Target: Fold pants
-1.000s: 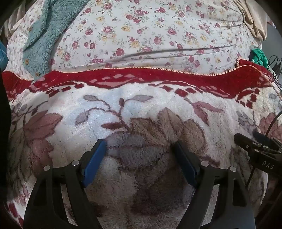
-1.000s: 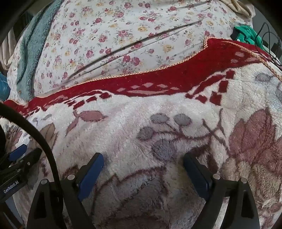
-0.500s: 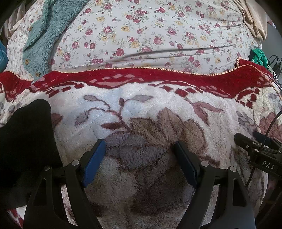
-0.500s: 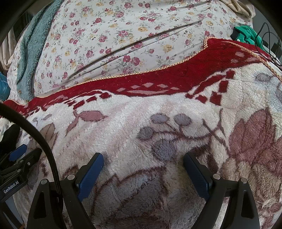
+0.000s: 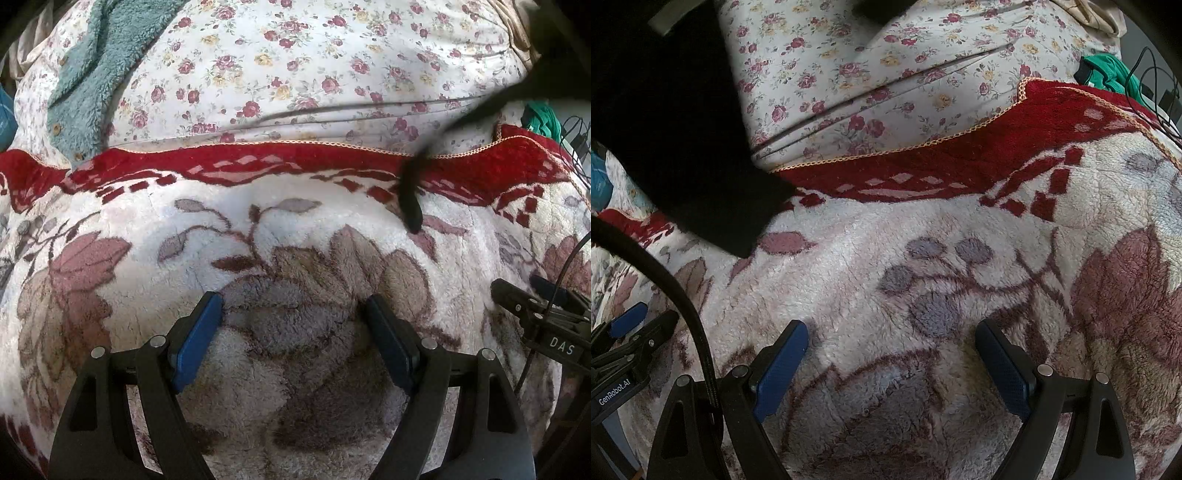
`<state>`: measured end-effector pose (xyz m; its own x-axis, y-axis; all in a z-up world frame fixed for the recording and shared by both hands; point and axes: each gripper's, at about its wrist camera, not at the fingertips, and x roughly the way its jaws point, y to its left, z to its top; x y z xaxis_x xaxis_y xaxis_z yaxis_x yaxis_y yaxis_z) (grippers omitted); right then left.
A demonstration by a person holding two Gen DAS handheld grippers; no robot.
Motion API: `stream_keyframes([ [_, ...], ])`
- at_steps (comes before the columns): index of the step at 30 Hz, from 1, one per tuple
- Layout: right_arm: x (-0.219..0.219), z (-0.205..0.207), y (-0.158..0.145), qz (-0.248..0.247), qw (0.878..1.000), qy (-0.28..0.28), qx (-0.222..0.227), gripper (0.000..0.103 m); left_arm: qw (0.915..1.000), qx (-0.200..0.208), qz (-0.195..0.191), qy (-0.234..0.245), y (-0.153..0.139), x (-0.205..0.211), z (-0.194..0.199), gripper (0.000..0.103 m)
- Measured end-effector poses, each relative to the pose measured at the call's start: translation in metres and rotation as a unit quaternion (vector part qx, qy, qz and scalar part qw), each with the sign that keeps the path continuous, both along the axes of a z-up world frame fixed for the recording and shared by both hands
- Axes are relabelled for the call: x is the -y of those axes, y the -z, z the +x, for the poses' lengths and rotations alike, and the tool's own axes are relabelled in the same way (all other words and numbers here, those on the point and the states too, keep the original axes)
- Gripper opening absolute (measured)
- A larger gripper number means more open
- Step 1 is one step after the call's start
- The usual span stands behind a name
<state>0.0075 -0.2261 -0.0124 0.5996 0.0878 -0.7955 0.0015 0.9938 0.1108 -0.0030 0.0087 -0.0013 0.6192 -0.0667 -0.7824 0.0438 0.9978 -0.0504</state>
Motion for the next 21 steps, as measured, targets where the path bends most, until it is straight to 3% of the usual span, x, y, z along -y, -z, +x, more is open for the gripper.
stream_keyframes([
  [21,-0.0088,-0.0016,0.0010,0.000,1.000,0.000,0.000,0.092,1.0000,-0.001,-0.001,0.000,-0.0014,0.0014,0.0028,0.081],
])
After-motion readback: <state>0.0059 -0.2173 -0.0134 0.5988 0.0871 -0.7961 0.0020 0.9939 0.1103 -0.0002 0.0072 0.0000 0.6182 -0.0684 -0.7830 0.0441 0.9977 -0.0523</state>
